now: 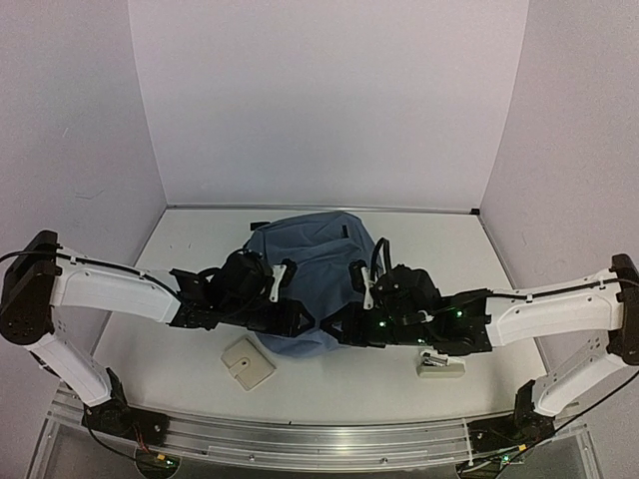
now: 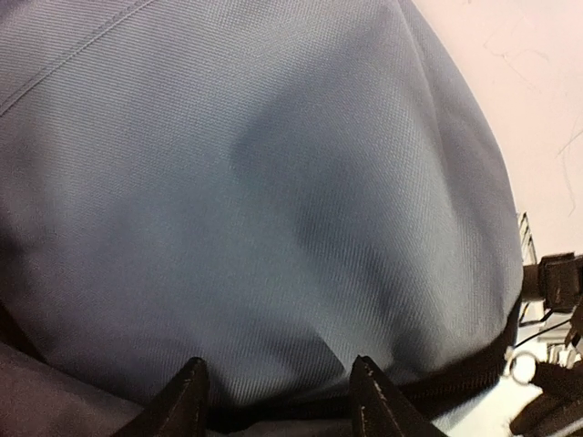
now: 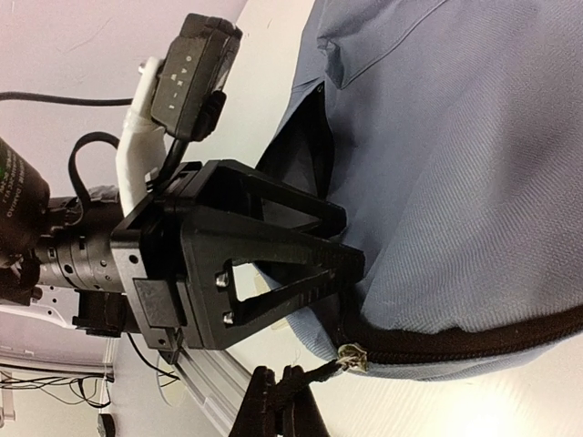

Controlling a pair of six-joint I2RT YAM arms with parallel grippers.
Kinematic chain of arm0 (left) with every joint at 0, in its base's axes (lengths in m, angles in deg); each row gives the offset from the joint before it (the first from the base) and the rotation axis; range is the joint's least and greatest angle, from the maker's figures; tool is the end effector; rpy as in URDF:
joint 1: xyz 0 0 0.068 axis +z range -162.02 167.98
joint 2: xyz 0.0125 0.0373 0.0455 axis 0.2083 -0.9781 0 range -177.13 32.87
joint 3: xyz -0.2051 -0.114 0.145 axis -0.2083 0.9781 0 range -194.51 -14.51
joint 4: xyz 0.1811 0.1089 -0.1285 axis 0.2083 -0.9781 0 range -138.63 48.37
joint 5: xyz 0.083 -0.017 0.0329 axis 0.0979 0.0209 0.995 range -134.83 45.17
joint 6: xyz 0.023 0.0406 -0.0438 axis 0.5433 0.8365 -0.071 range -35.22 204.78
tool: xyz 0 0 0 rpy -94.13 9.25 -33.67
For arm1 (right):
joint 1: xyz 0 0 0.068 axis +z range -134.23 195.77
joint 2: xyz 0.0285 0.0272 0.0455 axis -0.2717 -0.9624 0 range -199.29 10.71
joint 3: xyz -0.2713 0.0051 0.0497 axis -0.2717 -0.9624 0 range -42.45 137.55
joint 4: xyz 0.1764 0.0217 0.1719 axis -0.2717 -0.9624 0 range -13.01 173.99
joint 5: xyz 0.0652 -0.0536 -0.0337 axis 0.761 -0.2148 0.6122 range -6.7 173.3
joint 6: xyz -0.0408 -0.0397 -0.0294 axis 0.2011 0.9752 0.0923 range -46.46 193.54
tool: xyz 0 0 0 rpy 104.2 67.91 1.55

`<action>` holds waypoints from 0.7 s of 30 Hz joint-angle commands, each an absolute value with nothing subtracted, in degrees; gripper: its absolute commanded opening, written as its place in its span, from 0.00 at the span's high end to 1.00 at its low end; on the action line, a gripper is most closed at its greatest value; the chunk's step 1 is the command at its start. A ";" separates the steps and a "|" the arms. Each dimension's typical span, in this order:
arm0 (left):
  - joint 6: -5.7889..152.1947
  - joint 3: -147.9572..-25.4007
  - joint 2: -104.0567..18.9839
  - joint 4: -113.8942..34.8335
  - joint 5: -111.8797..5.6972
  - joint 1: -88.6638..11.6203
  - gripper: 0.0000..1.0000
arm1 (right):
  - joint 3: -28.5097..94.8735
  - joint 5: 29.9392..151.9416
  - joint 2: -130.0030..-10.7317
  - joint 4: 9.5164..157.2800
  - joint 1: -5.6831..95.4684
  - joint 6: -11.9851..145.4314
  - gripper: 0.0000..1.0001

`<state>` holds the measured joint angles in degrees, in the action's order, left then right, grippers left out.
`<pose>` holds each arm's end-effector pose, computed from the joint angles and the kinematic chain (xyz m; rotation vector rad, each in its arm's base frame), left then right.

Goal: Pack the student bag
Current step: Zip the student bag at the center of the board.

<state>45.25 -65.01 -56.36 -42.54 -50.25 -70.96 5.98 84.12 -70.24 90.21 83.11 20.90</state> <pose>0.1653 -0.2836 0.2050 0.4699 2.4229 -0.9549 0.1206 0.2909 0.2496 -0.3049 2.2822 1.2469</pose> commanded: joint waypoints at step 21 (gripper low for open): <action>51.08 -63.65 -45.07 -47.11 -52.42 -70.09 0.31 | 15.50 71.62 -67.76 79.91 84.62 24.47 0.27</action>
<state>44.32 -60.78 -41.69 -50.29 -43.50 -69.36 16.05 82.10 -73.46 86.67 85.42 25.04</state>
